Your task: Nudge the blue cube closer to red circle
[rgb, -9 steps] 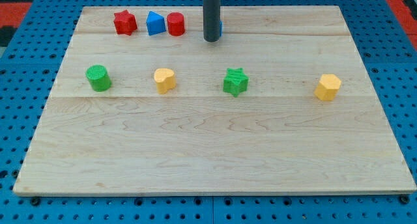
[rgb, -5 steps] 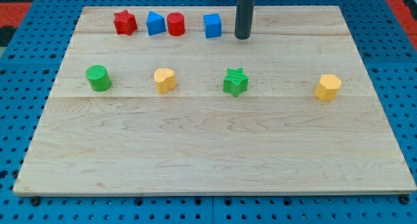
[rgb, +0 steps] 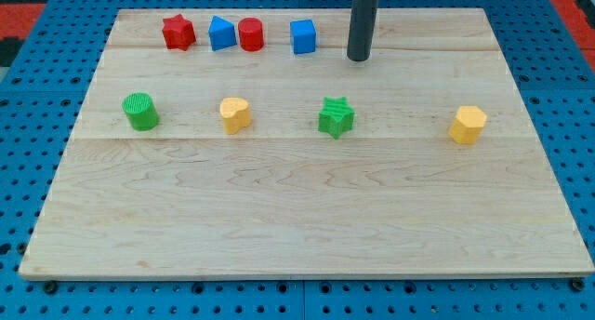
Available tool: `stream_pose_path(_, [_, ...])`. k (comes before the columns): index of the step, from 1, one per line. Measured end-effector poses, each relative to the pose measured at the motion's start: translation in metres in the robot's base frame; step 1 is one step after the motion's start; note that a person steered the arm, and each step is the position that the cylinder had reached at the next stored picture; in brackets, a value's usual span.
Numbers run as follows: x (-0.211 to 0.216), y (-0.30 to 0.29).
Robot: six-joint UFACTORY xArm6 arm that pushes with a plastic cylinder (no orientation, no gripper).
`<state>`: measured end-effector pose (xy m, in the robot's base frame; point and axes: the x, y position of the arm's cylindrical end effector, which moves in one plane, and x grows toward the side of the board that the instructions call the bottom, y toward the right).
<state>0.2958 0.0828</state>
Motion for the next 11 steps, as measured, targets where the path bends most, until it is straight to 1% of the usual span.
stream_pose_path(2, [0.01, -0.025])
stream_pose_path(3, [0.01, -0.053])
stream_pose_path(4, [0.01, -0.003])
stream_pose_path(5, [-0.005, 0.01])
stream_pose_path(6, [-0.055, 0.002])
stream_pose_path(7, [-0.056, -0.06])
stream_pose_path(8, [-0.056, -0.08])
stream_pose_path(9, [-0.056, -0.097])
stream_pose_path(10, [-0.027, -0.073])
stream_pose_path(11, [-0.022, -0.096])
